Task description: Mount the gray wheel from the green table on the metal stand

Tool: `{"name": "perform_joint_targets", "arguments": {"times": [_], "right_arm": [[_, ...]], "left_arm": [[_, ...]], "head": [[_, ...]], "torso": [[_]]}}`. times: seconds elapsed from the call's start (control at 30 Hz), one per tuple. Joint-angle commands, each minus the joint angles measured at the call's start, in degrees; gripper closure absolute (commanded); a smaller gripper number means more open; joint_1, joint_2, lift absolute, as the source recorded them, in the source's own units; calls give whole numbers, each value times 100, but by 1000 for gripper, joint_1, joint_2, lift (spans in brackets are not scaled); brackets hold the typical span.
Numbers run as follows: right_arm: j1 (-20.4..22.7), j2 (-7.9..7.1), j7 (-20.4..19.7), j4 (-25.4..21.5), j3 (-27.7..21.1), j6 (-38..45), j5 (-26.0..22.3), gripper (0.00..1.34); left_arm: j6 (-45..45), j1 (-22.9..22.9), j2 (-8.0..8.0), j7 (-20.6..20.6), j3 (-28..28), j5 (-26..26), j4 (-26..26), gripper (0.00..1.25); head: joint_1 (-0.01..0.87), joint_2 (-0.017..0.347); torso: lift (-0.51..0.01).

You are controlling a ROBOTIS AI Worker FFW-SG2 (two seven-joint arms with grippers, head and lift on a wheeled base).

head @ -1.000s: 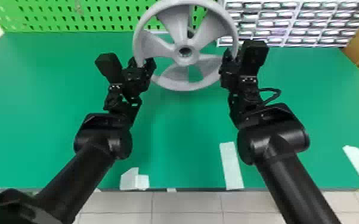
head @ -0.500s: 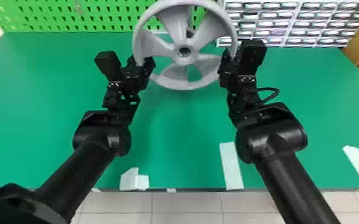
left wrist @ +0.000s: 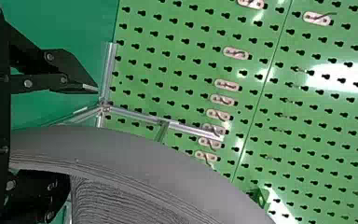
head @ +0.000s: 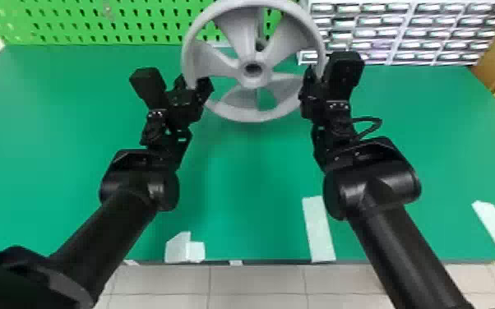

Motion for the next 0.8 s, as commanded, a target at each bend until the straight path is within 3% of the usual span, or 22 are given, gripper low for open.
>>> {"name": "perform_joint_targets", "arguments": {"times": [0.0,0.77], "right_arm": [[-59,0,-1,57,-16,0,4,1130],[-226,0,-1,180,-25,228,4,1130]], "left_arm": [[0,-27,-8,-1,18,0,35,834],[220,-176,-8,-45,115,9,185,834]], "head": [[868,52],[868,52]], "torso": [[-93],[-93]]}}
